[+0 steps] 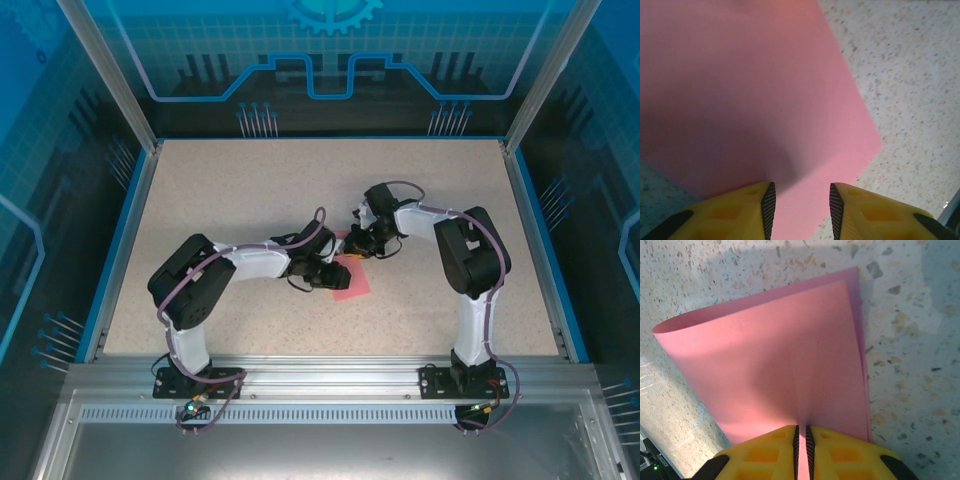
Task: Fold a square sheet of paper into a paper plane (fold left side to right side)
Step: Hold the square sheet of paper at the center of the table, then first fold the square sheet of paper in half at the center of the table.
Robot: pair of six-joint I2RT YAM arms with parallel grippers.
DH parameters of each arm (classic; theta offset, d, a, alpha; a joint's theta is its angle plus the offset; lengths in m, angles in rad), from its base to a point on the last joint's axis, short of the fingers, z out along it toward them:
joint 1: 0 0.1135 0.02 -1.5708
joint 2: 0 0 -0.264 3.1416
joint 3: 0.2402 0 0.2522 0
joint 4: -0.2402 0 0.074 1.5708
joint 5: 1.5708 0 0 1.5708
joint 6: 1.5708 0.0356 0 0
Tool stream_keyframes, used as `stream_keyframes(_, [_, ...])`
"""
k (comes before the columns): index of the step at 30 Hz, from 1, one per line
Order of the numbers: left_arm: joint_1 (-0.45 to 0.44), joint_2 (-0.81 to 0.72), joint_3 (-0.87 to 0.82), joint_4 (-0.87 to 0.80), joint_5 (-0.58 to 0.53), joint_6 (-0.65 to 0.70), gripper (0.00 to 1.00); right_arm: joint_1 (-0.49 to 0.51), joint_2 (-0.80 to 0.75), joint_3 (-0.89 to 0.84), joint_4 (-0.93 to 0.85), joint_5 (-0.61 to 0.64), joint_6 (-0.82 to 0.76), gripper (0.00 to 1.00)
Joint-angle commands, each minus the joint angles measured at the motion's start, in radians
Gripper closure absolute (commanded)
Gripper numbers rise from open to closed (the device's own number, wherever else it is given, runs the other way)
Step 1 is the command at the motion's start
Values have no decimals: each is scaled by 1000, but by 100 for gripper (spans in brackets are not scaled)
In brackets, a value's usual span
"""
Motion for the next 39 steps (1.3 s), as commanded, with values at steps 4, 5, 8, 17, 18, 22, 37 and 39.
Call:
stream_keyframes(4, [-4,40,16,-40,-9,15,63,13,-112,38,-97,13,-13,79])
stream_keyframes(5, [-3,44,19,-44,-11,13,63,12,-130,42,-109,17,-19,77])
stream_keyframes(8, [-5,51,23,-49,-14,11,64,-1,-194,19,-132,28,-32,74])
stream_keyframes(17, [-9,51,42,-90,-49,7,64,-11,-400,-262,-107,5,-10,86])
stream_keyframes(18, [-11,50,43,-91,-49,7,64,-10,-407,-292,-87,-6,2,87])
stream_keyframes(22, [-13,48,46,-94,-52,5,65,3,-375,-343,-44,-16,18,88])
stream_keyframes(37, [-6,0,94,-87,-27,-39,61,21,-217,-348,-88,125,-13,89])
stream_keyframes(39, [2,2,104,-77,-18,-49,59,20,-207,-352,-88,137,-15,89])
